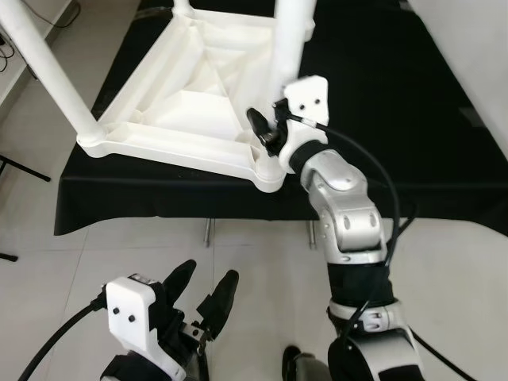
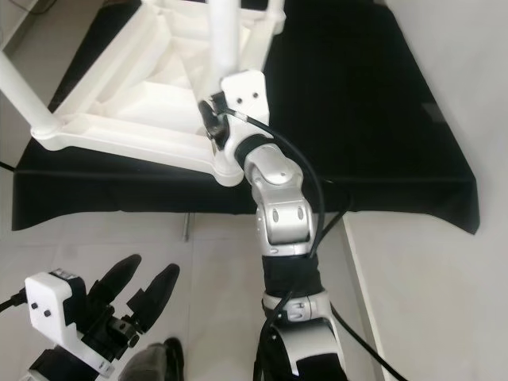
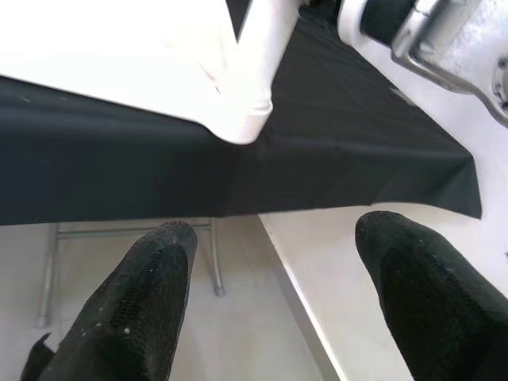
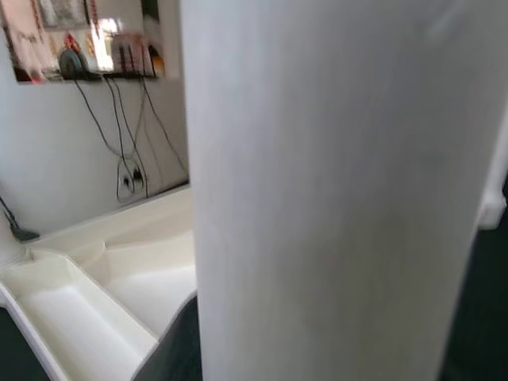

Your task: Building children table

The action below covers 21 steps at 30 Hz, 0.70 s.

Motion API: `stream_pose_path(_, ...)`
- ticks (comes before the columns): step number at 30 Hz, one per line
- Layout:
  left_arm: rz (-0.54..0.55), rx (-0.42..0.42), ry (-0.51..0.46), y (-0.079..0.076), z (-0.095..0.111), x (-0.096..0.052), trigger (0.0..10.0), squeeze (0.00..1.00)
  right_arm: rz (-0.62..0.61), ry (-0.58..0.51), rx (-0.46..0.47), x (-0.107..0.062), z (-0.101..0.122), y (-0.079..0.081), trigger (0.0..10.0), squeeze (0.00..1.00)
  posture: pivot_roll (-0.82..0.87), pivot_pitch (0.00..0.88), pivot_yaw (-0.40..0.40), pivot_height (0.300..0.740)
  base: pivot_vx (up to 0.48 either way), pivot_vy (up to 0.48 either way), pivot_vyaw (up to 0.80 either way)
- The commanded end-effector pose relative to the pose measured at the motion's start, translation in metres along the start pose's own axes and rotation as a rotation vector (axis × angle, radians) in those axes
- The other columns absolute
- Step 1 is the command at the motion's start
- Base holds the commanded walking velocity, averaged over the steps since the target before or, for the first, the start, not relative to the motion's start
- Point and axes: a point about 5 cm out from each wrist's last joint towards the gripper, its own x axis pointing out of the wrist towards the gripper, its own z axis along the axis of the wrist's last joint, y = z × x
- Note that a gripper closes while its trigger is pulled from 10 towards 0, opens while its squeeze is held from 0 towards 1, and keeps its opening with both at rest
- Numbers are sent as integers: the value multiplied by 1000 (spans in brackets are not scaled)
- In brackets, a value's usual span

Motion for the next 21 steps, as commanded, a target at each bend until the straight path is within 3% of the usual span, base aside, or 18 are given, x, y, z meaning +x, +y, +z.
stream_pose_path(1, 4, 9, 20, 3, -4, -1, 10000, 0, 16, 120, 130, 9, -28, 17, 10000, 0, 73, 267, -52, 740, 0, 0, 0)
stream_pose_path(4, 11, 18, 7, 4, -5, 3, 10000, 0, 84, 99, 160, 13, -18, 23, 10000, 0, 71, 257, -56, 740, 0, 0, 0)
stream_pose_path(5, 11, 20, 5, 4, -5, 4, 10000, 0, 133, 84, 171, 11, -13, 25, 10000, 1000, 70, 251, -57, 740, 0, 0, 0)
stream_pose_path(11, 8, 24, 2, 6, -6, 6, 10000, 0, 293, 47, 234, 6, 3, 24, 10000, 1000, 69, 242, -58, 740, 0, 0, 0)
stream_pose_path(12, 7, 24, 1, 6, -6, 7, 10000, 0, 384, 30, 225, 5, 5, 22, 10000, 1000, 72, 238, -60, 740, 0, 0, 0)
stream_pose_path(15, 5, 25, -1, 6, -6, 8, 10000, 0, 445, 18, 214, 6, 5, 20, 10000, 1000, 72, 238, -60, 740, 0, 0, 0)
stream_pose_path(16, 3, 26, -4, 6, -6, 9, 10000, 0, 563, -9, 169, 4, 6, 16, 10000, 1000, 77, 236, -64, 740, 0, 0, 0)
stream_pose_path(17, 3, 27, -8, 6, -6, 9, 10000, 0, 668, -15, 107, 3, 4, 11, 10000, 0, 78, 237, -63, 740, 0, 0, 0)
stream_pose_path(19, 4, 29, -12, 6, -6, 10, 10000, 0, 810, 14, 16, 2, -2, 1, 10000, 0, 79, 238, -61, 740, 0, 0, 0)
stream_pose_path(21, 4, 30, -13, 6, -6, 10, 10000, 0, 847, 35, 0, 1, -4, -2, 10000, 0, 79, 238, -61, 740, 0, 0, 0)
